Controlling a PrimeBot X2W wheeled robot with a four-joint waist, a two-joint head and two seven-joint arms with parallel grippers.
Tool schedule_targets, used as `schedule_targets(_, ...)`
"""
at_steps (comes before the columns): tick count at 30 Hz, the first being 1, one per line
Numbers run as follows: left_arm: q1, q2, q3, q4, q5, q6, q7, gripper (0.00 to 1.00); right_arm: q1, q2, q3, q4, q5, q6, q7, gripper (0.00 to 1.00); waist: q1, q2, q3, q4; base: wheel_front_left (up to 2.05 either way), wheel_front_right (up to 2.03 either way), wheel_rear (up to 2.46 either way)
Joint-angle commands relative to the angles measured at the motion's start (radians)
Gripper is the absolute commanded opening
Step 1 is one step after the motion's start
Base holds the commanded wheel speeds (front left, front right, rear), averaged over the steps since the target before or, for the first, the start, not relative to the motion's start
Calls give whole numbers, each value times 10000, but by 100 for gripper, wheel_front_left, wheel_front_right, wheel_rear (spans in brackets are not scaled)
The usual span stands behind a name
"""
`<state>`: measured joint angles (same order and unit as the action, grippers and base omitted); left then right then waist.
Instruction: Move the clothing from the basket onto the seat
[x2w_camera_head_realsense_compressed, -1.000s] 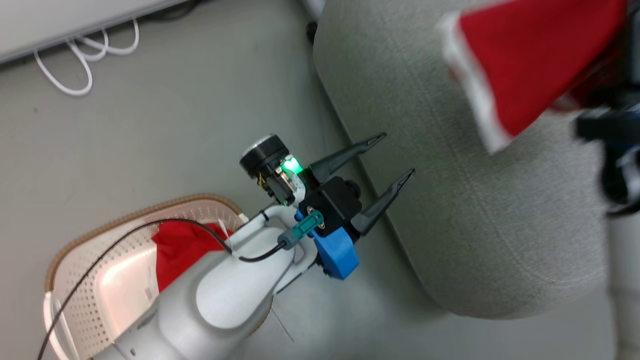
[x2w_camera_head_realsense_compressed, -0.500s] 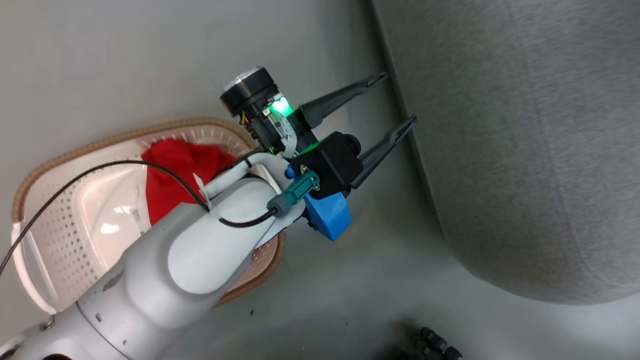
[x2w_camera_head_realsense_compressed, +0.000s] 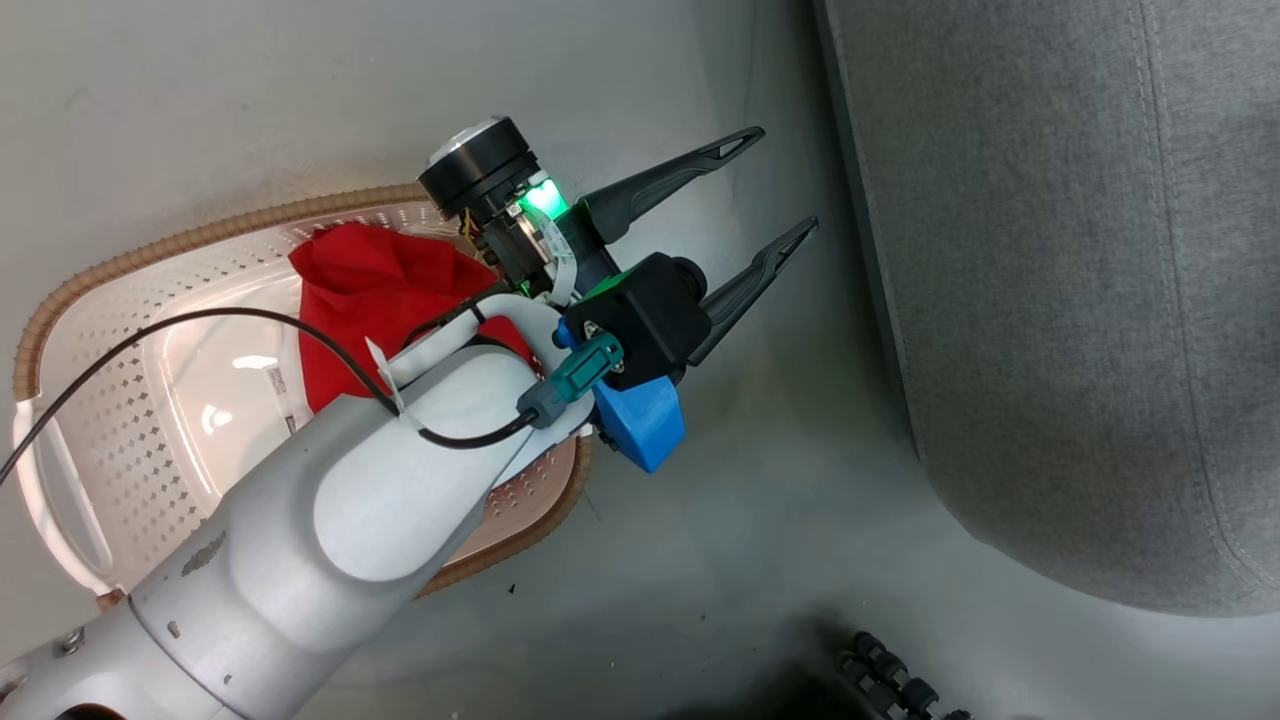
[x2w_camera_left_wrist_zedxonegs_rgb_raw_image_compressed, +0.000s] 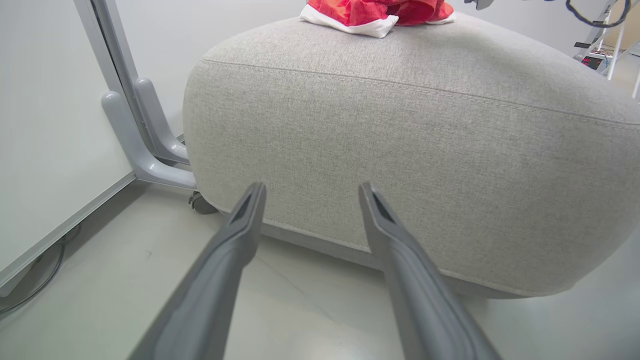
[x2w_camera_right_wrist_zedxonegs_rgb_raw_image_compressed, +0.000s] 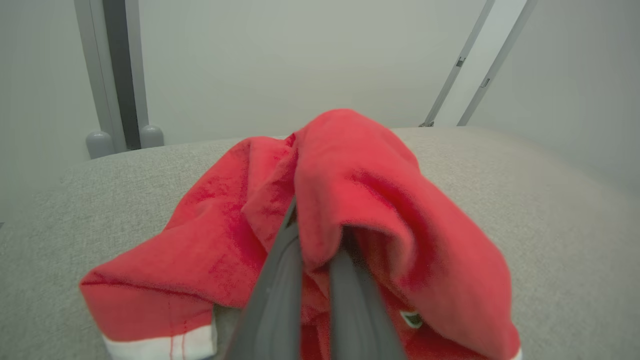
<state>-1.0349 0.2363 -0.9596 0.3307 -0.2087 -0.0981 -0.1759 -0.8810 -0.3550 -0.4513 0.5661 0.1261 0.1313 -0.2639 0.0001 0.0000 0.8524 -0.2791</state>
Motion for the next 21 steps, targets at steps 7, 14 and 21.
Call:
schedule_targets(7, 71, -7, 6, 47, -171, 111, -119, 100, 853, 311, 93, -36, 494, -10, -9, 49, -1, 0, -456, -56, 0, 0, 0)
schedule_targets(14, 525, -152, 89, 357, -462, 342, -472, 100, 2295, 589, 647, -1031, 510, -10, -9, 100, -1, 0, -1570, -155, 0, 0, 0)
schedule_targets(21, 1352, -302, 605, 792, -1037, 749, -830, 100, 4149, 850, 1156, -2172, 143, -10, -9, 100, -1, 0, -3248, -43, 0, 0, 0)
